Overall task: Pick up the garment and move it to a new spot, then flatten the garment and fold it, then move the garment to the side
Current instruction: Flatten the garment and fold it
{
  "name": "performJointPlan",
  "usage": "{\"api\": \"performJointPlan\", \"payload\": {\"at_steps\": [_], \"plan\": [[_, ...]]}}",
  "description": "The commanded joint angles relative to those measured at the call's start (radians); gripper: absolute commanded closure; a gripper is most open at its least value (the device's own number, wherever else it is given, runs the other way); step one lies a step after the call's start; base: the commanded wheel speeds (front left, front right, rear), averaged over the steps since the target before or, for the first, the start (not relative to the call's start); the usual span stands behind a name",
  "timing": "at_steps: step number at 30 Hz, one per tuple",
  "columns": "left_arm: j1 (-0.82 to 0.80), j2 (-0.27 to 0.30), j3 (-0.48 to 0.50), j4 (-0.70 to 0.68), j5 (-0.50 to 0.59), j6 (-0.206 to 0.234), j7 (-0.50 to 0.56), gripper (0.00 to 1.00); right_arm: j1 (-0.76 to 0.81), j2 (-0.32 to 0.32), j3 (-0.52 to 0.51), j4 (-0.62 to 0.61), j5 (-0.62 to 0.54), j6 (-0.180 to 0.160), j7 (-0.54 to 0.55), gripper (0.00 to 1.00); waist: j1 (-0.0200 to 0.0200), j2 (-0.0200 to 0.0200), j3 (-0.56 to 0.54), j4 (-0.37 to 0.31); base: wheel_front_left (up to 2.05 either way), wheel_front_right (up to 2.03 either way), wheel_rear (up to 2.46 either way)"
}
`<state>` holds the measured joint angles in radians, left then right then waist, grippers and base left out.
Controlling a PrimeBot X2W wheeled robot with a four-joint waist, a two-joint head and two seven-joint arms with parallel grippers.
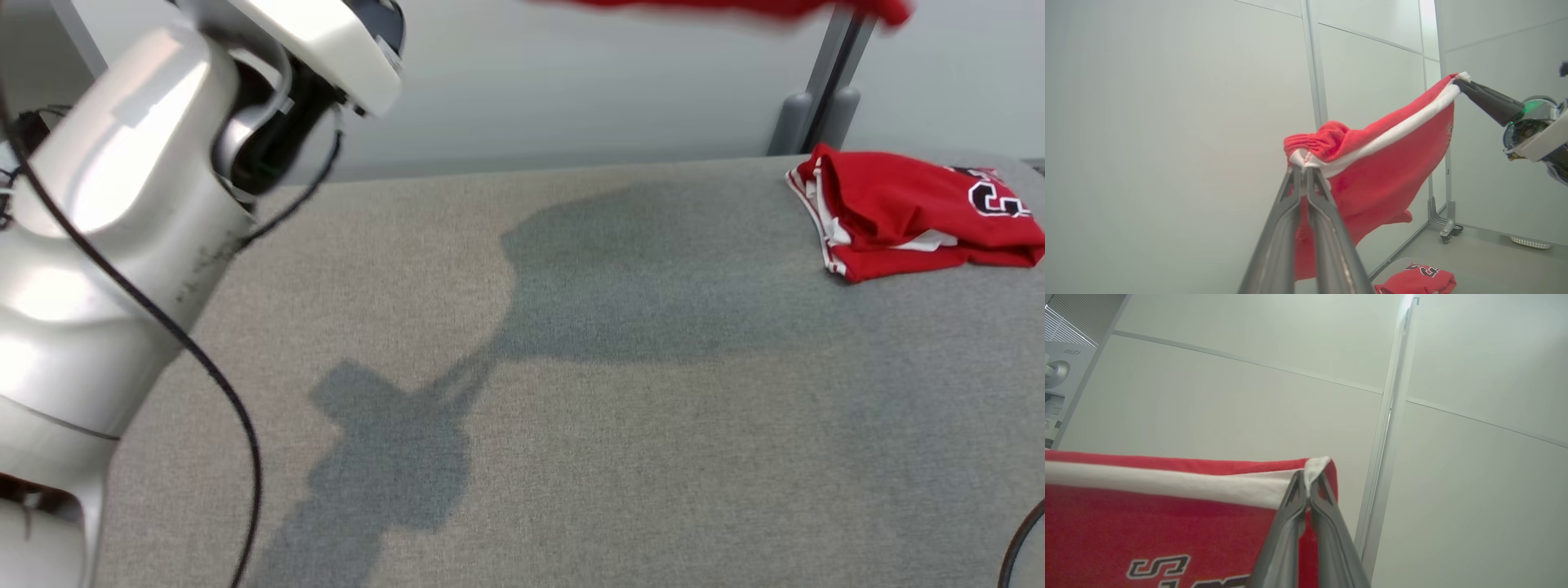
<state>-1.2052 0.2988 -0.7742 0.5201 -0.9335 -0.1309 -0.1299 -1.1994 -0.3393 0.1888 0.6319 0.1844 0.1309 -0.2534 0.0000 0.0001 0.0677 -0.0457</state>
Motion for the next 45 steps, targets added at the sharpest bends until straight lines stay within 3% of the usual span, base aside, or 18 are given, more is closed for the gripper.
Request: {"api": "performJointPlan", "payload": {"at_steps": [1,7,14,24,30,36,45], "plan": [[-0.037,0.064,-0.002,0.011,0.001,0.001,-0.035,1.00,0.006,0.018,0.045,0.007,0.002,0.000,-0.006,1.00,0.0000,-0.0001,0.037,0.007,0.00,0.00,0.00],[0.080,0.093,-0.131,0.086,0.004,0.000,-0.124,1.00,0.175,0.005,0.201,0.060,0.046,0.000,-0.008,1.00,0.0000,-0.0001,0.141,0.028,0.00,0.00,0.00],[0.296,0.046,-0.060,0.152,0.031,0.000,-0.131,1.00,0.418,0.020,0.241,0.062,0.118,0.000,-0.008,1.00,0.0000,-0.0001,0.197,0.033,0.00,0.00,0.00],[0.558,0.018,0.047,0.084,0.157,0.000,-0.132,1.00,0.833,-0.043,0.156,-0.208,0.161,0.000,-0.008,1.00,0.0000,-0.0001,0.174,0.054,0.00,0.00,0.00],[0.699,0.008,0.120,0.042,0.240,0.006,-0.132,1.00,1.049,-0.048,0.100,-0.342,0.194,0.000,0.063,1.00,0.0000,-0.0001,0.148,0.056,0.00,0.00,0.00],[0.804,-0.001,0.128,0.063,0.235,0.008,-0.130,1.00,1.183,-0.053,0.057,-0.444,0.223,0.000,0.143,1.00,0.0000,-0.0001,0.124,0.048,0.00,0.00,0.00],[0.866,0.006,0.110,0.078,0.177,0.015,0.002,1.00,1.286,-0.058,0.017,-0.544,0.239,0.000,0.249,1.00,0.0000,-0.0001,0.104,0.054,0.00,0.00,0.00]]}}
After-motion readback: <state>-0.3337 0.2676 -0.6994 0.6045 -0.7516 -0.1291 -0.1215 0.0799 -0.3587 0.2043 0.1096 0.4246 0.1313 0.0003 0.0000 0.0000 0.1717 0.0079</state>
